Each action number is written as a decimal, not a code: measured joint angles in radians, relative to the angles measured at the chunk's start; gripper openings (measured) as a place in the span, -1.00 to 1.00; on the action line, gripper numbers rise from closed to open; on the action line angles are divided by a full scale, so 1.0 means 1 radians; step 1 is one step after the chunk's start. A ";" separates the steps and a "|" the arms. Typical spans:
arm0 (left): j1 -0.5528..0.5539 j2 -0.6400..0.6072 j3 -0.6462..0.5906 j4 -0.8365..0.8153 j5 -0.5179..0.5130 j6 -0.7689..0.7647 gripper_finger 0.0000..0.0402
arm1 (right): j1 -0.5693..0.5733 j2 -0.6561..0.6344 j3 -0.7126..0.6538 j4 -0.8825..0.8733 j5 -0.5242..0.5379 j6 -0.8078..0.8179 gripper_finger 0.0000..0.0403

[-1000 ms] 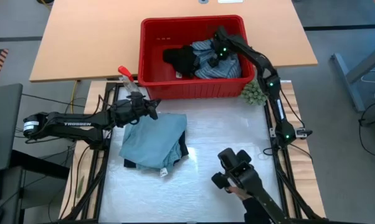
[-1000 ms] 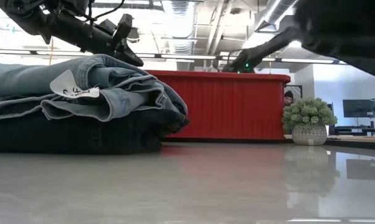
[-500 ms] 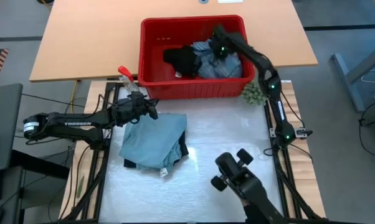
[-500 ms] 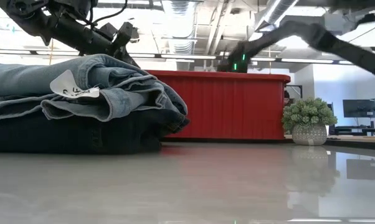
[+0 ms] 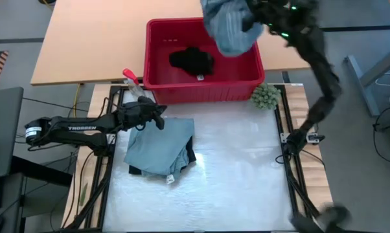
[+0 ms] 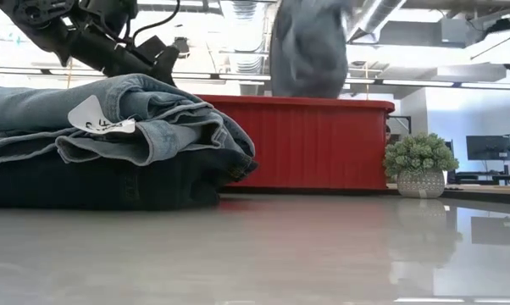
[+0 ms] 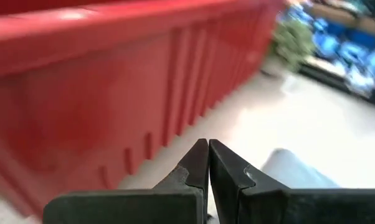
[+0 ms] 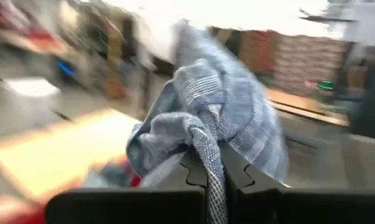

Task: Fold Laundry from Bin
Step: Fold the light blue polo shirt

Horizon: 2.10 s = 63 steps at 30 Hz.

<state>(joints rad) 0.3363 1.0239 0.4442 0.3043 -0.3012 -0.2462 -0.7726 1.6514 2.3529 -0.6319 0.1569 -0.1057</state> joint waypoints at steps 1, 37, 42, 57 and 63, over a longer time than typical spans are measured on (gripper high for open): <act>0.000 0.008 0.000 0.001 0.026 0.021 -1.00 | 0.012 -0.036 -0.001 -0.013 -0.040 0.047 -0.86; -0.690 0.580 0.582 -0.043 -0.176 -0.320 -0.49 | 1.125 -0.699 -1.464 0.187 -0.290 0.652 -0.77; -0.672 0.583 0.610 -0.143 -0.182 -0.353 -0.35 | 1.155 -0.677 -1.560 0.148 -0.289 0.732 -0.59; -0.632 0.583 0.595 -0.136 -0.041 -0.199 -0.34 | 1.132 -0.629 -1.454 -0.012 -0.310 0.514 0.16; -0.607 0.610 0.595 -0.023 0.067 0.004 -0.34 | 1.101 -0.592 -1.322 -0.098 -0.284 0.489 0.19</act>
<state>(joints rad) -0.2705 1.6340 1.0393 0.2812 -0.2340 -0.2421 0.3288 1.0591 1.0306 -0.7295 -0.1273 0.3832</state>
